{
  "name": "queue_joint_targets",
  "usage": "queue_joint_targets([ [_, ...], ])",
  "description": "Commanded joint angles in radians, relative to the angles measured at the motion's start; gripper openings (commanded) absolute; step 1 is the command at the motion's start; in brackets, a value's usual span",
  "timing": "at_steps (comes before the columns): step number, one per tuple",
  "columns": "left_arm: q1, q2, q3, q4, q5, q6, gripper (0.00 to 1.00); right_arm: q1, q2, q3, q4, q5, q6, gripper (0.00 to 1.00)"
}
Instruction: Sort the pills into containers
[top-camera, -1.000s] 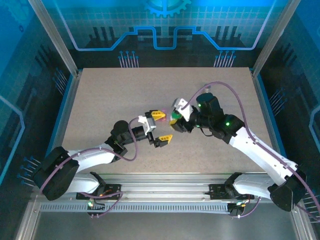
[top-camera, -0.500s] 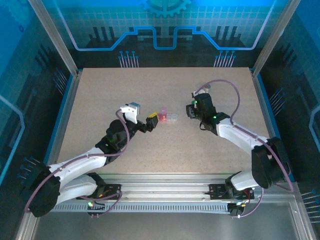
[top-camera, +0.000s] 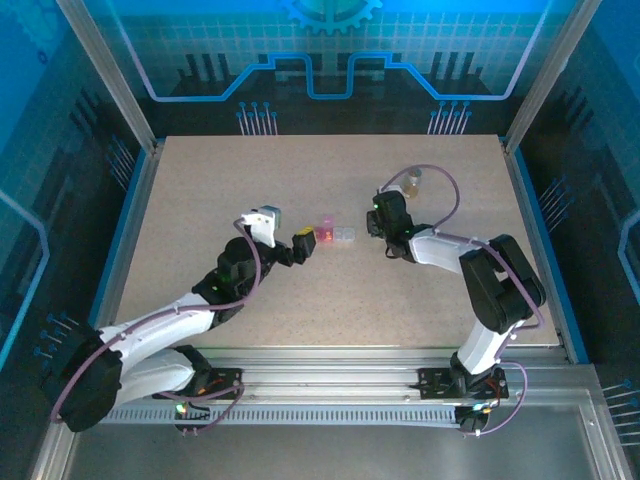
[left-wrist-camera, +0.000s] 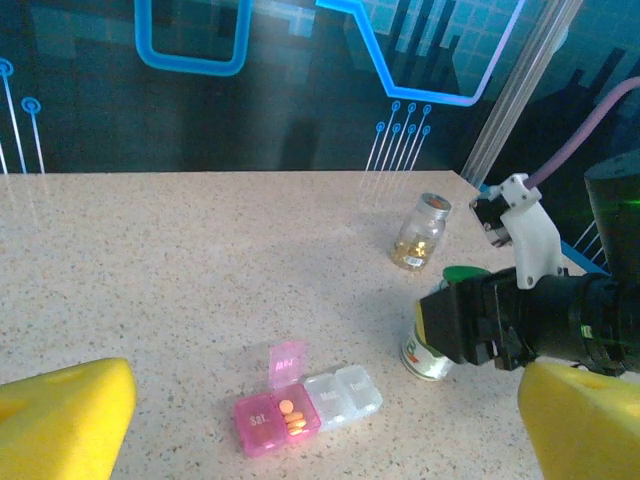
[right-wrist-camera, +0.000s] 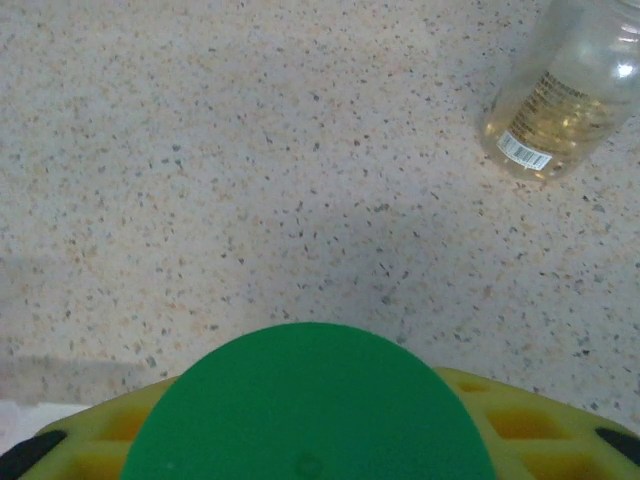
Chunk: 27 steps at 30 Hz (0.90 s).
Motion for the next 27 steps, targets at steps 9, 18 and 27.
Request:
queue_joint_targets([
  [9,0.001,0.078,0.128,-0.069,0.038,-0.109,0.99,-0.031,-0.132,-0.018,-0.05,-0.053,0.077,0.87],
  [18,-0.016,0.231,0.315,-0.188,0.03,-0.259,0.91,-0.085,-0.45,-0.083,-0.236,-0.238,-0.002,0.88],
  [27,-0.049,0.608,0.697,-0.323,0.151,-0.395,0.63,-0.309,-0.352,0.004,-0.268,-0.594,0.059,0.61],
])
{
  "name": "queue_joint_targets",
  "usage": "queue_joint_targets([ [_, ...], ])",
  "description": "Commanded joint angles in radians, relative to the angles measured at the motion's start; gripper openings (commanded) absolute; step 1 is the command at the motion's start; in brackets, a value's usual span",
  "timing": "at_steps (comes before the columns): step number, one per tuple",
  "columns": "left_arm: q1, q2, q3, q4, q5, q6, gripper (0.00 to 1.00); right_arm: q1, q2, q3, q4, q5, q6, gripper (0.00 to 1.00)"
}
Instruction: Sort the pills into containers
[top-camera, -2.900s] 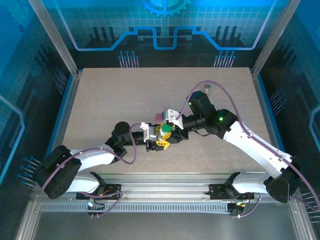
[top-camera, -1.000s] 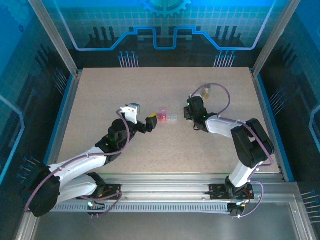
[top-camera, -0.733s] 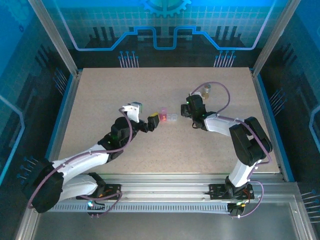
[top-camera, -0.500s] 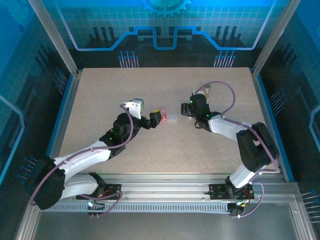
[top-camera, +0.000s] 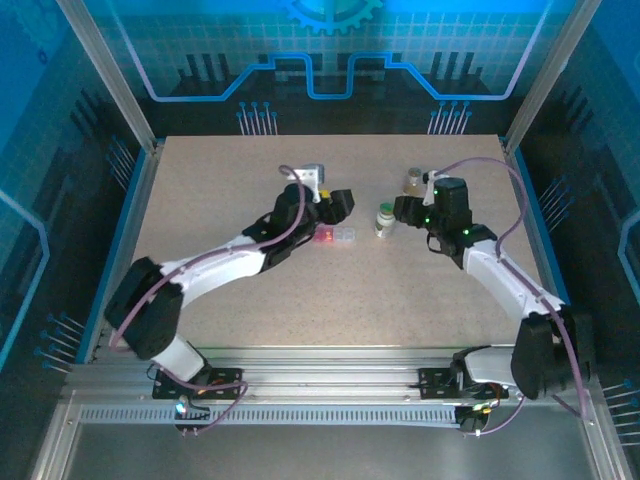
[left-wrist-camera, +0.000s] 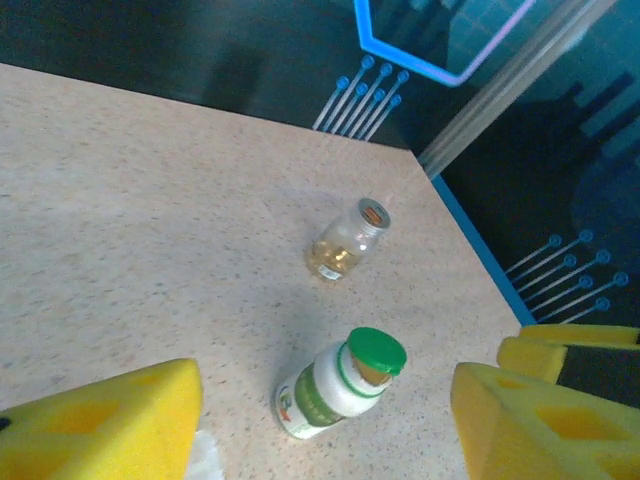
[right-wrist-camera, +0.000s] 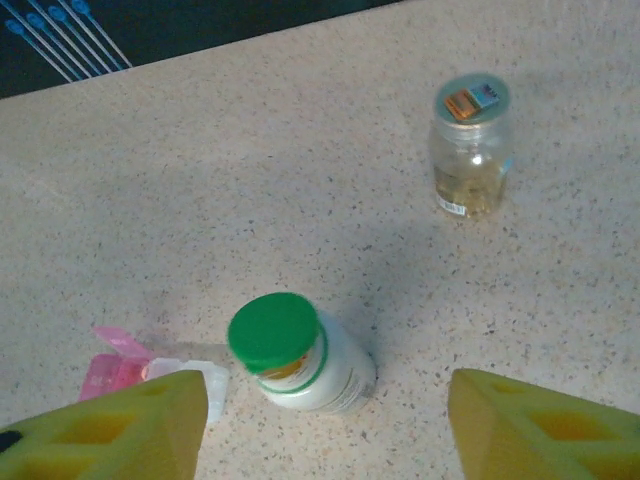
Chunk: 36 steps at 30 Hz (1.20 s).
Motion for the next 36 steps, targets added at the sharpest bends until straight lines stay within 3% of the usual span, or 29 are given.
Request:
queue_joint_targets([
  [1,-0.018,0.129,0.133,-0.09,0.094,-0.081,0.59,-0.059,0.077,0.048,-0.012,-0.218,0.046,0.56],
  [4,-0.018,0.239,0.238,-0.13,0.138,-0.123,0.54,-0.084,0.135,0.048,0.039,-0.3,0.082,0.5],
  [11,-0.035,0.384,0.383,-0.197,0.176,-0.141,0.43,-0.096,0.211,0.049,0.102,-0.352,0.1,0.46],
  [24,-0.045,0.479,0.441,-0.21,0.168,-0.139,0.4,-0.098,0.253,0.022,0.15,-0.344,0.093,0.41],
  [36,-0.04,0.495,0.475,-0.223,0.167,-0.131,0.4,-0.121,0.142,0.011,0.159,-0.351,0.13,0.42],
])
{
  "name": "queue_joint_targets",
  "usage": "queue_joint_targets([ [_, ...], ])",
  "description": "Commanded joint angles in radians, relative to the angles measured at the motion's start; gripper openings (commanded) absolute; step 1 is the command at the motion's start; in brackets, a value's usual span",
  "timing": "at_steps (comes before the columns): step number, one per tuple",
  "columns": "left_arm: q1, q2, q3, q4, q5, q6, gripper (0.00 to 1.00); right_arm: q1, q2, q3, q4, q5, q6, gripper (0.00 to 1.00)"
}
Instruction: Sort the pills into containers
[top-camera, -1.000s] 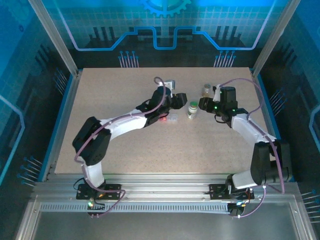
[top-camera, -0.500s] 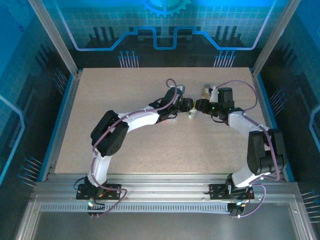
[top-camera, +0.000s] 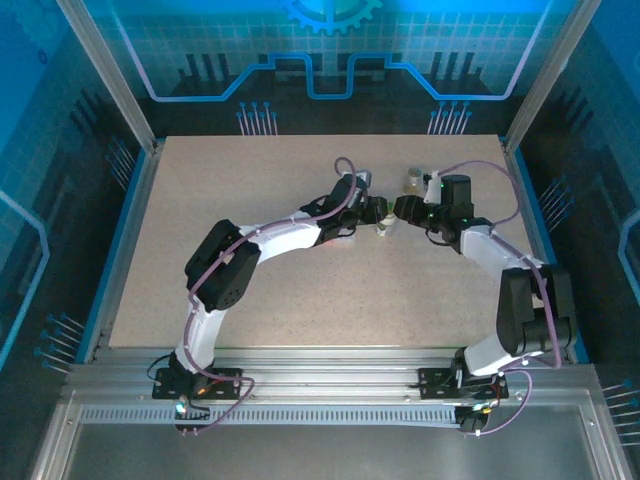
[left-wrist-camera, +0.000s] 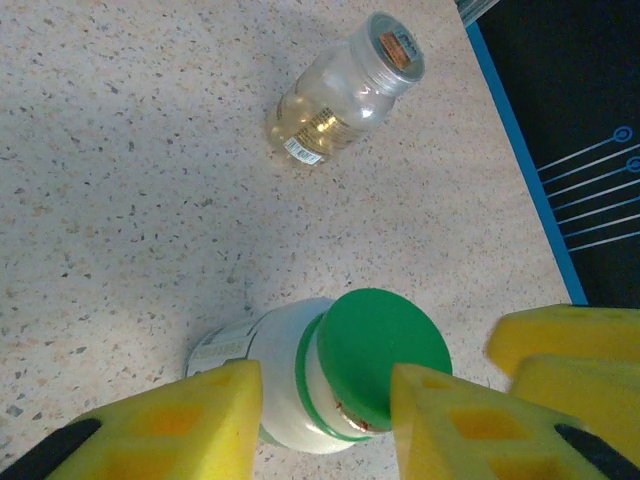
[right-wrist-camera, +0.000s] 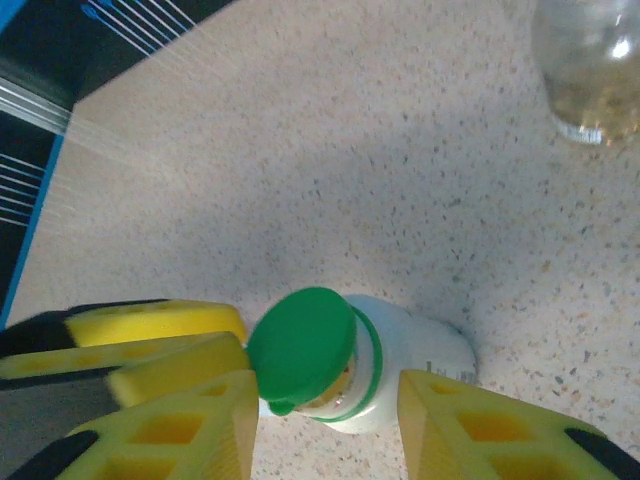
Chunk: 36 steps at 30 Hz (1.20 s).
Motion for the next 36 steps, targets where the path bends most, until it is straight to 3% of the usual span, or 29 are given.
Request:
queue_joint_targets([
  [1,-0.003,0.029,0.043,-0.016,0.014,-0.014,0.4,-0.018,-0.038,0.018,0.011,-0.005,0.002,0.43],
  [6,-0.004,0.007,0.019,0.005,-0.005,-0.017,0.4,-0.017,0.006,0.052,-0.005,0.019,-0.036,0.45],
  [20,0.039,-0.119,-0.103,0.013,-0.009,0.012,0.41,-0.002,0.151,0.037,0.197,0.013,-0.041,0.47],
  [36,0.041,-0.118,-0.11,0.032,0.034,0.002,0.42,0.042,0.131,-0.01,0.249,0.083,-0.09,0.48],
])
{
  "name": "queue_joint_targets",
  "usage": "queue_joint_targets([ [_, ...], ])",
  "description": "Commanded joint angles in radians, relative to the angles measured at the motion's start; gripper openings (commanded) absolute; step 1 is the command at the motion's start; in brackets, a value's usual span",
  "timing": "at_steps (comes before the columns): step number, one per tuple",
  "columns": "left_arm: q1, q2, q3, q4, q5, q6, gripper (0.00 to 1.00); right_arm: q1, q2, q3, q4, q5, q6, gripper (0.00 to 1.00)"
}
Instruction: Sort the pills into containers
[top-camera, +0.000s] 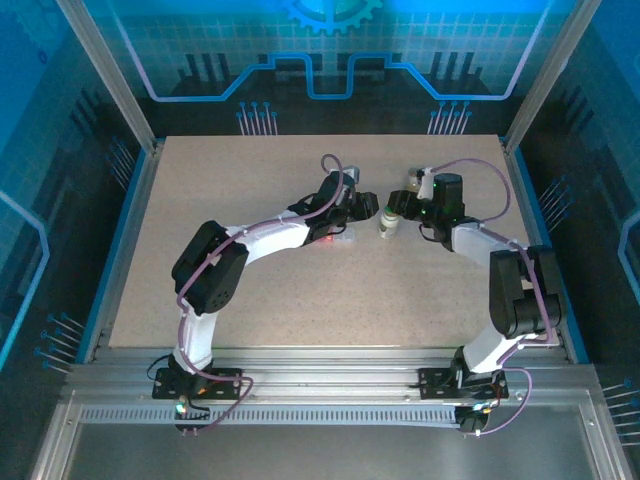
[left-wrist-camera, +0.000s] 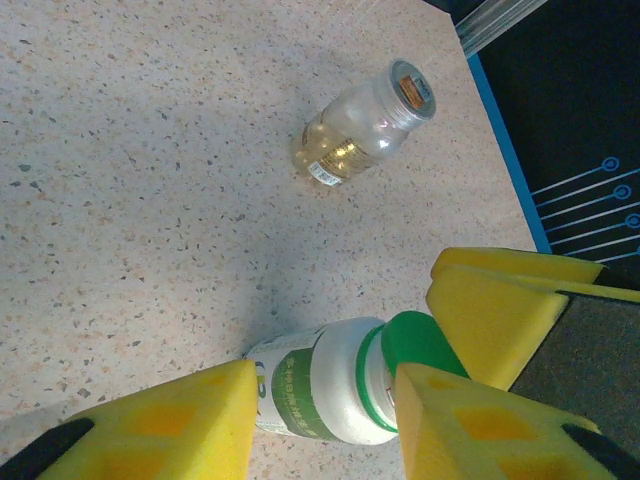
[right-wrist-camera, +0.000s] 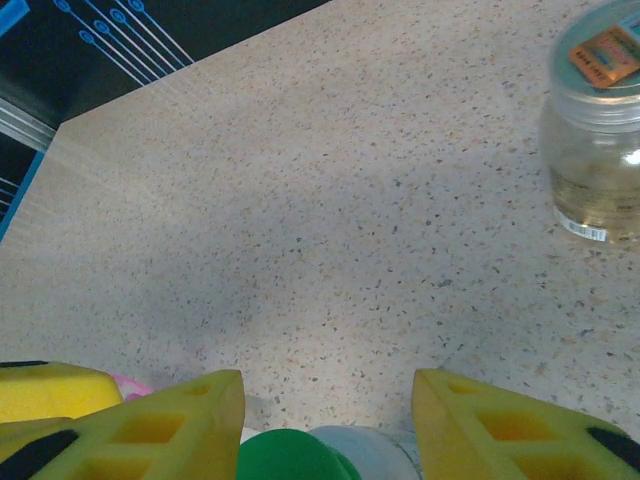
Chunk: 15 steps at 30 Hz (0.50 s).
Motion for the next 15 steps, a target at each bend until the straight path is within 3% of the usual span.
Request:
queue_joint_targets([
  [1,0.002,-0.036,-0.022,0.007,0.027,0.015,0.42,0.013,0.0,-0.043,0.048,0.018,-0.033,0.48],
  [10,0.002,-0.063,-0.045,0.002,0.027,0.031,0.42,0.026,0.0,-0.162,0.206,0.014,-0.053,0.45],
  [15,0.004,-0.079,-0.056,0.002,0.026,0.034,0.42,0.049,-0.009,-0.215,0.234,0.096,-0.097,0.45],
])
